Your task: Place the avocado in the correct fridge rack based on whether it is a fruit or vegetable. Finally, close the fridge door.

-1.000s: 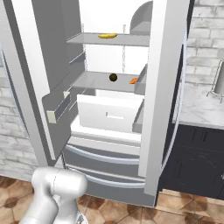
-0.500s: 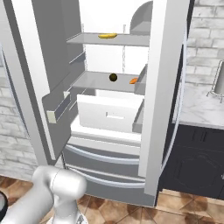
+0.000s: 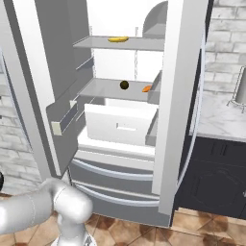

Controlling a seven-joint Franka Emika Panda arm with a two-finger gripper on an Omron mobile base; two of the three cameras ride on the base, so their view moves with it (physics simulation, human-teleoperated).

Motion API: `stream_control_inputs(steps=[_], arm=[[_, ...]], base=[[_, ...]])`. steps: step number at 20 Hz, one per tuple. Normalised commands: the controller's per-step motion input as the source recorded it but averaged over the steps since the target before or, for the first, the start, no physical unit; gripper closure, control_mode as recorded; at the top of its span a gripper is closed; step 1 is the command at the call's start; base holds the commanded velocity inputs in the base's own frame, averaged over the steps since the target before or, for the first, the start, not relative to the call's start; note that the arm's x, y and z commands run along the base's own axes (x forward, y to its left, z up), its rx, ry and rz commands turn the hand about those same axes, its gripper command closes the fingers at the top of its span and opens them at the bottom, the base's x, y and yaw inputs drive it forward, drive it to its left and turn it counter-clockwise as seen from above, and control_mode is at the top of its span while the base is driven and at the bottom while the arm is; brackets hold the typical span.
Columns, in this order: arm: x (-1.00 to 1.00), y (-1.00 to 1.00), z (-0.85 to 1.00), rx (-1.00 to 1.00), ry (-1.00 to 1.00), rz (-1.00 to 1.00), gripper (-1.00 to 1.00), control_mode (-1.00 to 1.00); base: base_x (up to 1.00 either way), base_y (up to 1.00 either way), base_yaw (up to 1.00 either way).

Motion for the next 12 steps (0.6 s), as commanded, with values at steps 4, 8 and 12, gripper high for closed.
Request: stream_control_inputs(steps=[4, 8, 12], arm=[[0.97, 0.05, -0.31, -0.13, 0.12, -0.08, -1.00, -1.00], [0.78, -0.03, -0.26, -0.11, 0.11, -0.05, -1.00, -1.00], [0.12, -0.73, -0.02, -0.01, 0.03, -0.01, -1.00, -1.00]], base=[[0.00, 0.00, 0.00], [0.00, 0.00, 0.00], [0.00, 0.00, 0.00]])
